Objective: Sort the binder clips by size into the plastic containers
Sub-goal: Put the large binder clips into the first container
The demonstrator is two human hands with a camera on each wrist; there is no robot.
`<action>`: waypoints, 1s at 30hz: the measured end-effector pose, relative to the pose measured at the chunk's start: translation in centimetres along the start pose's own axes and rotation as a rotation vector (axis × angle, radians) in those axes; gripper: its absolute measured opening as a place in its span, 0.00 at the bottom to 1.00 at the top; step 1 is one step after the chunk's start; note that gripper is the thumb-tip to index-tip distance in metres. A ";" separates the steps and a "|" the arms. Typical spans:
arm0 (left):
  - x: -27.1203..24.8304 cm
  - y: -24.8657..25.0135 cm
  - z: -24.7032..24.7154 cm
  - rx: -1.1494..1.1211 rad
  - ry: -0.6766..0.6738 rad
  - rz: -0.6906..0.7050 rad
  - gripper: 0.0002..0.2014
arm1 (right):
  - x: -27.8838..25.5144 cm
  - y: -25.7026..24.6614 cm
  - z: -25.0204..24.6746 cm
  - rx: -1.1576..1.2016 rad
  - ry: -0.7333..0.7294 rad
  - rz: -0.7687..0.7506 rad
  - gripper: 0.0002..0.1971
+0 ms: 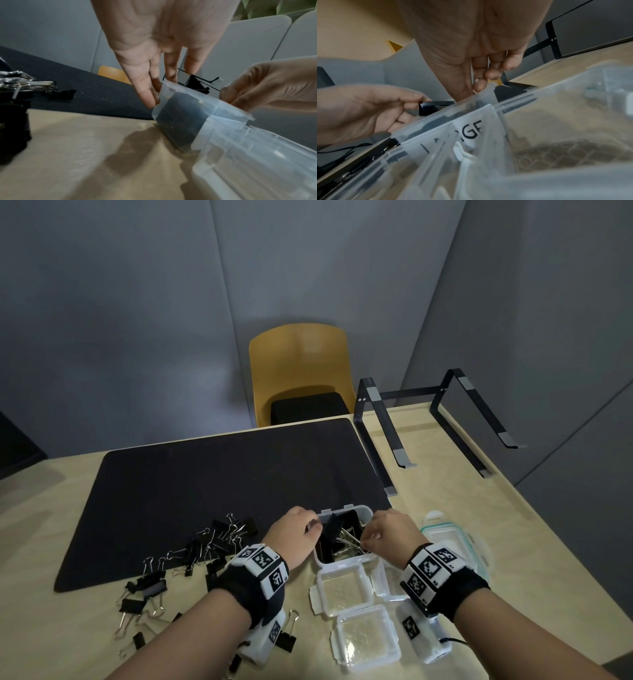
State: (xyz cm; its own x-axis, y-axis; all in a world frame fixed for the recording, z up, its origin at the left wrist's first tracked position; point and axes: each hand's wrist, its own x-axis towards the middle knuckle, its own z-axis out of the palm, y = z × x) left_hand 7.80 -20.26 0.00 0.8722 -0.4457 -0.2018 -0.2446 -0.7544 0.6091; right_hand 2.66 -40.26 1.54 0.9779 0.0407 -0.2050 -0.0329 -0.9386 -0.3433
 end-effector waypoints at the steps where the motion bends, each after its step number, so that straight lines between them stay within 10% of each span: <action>1: -0.1 0.1 -0.1 -0.034 -0.004 -0.006 0.13 | 0.0 -0.1 0.2 -0.016 -0.005 -0.005 0.07; 30: 0.6 2.1 -0.4 0.077 -0.045 -0.081 0.10 | 0.5 -0.4 -0.4 0.004 -0.035 0.013 0.08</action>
State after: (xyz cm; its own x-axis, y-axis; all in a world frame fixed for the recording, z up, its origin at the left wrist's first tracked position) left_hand 8.00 -21.86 1.46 0.8708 -0.4017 -0.2833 -0.2075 -0.8229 0.5290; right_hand 3.22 -40.02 1.93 0.9697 0.0406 -0.2409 -0.0463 -0.9377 -0.3443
